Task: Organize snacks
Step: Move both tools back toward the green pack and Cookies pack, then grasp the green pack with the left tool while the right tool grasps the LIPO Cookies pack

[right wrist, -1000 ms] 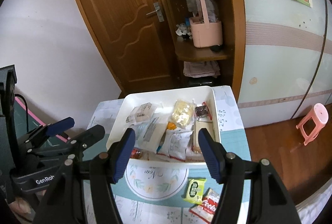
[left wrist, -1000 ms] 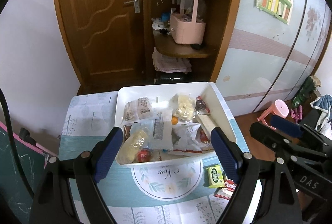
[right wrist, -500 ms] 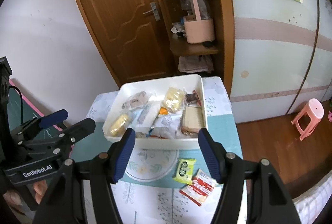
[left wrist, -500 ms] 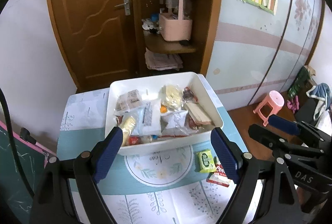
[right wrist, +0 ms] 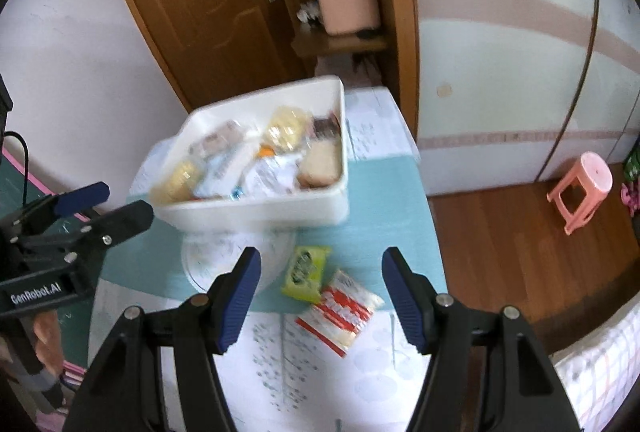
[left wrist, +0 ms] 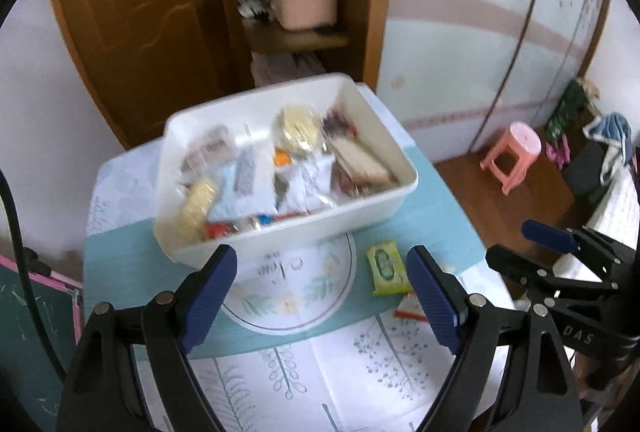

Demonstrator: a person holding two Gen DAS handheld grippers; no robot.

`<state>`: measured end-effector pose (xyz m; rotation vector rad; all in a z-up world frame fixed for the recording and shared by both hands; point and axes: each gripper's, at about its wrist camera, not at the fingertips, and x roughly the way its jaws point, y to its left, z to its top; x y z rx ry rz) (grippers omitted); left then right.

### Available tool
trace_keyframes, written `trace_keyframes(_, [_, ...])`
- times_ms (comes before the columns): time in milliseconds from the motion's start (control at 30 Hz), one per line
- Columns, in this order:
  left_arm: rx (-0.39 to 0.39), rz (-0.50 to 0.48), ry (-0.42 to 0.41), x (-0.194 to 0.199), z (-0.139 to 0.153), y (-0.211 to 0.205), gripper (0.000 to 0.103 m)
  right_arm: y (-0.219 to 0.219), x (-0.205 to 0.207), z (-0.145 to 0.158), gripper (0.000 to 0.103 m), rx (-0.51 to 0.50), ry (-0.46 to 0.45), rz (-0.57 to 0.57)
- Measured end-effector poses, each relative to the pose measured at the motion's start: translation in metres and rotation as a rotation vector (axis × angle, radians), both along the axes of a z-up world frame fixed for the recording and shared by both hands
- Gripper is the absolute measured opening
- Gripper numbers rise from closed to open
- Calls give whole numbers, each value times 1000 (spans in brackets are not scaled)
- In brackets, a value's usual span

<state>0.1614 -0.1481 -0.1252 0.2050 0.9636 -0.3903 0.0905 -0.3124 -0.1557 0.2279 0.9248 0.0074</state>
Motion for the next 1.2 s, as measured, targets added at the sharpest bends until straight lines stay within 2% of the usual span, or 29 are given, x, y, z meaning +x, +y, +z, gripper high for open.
trace_keyframes(333, [76, -113, 161, 12, -76, -31, 86, -12, 1, -79, 64, 50, 152, -10])
trace_keyframes(600, [67, -131, 275, 38, -117, -67, 86, 8, 9, -120, 64, 90, 201, -24])
trace_keyframes(767, [90, -134, 321, 50, -142, -85, 86, 11, 13, -140, 64, 118, 209, -66])
trace_keyframes(800, [87, -133, 333, 52, -147, -88, 86, 13, 12, -139, 64, 101, 181, -74])
trace_keyframes(1000, [88, -119, 367, 56, -165, -94, 83, 24, 17, -142, 63, -19, 156, -75])
trace_keyframes(1133, [80, -113, 387, 56, -170, -91, 83, 24, 14, -142, 51, -76, 158, -59])
trace_keyframes(1200, [77, -110, 396, 55, -172, -87, 81, 19, 12, -142, 50, -86, 164, -72])
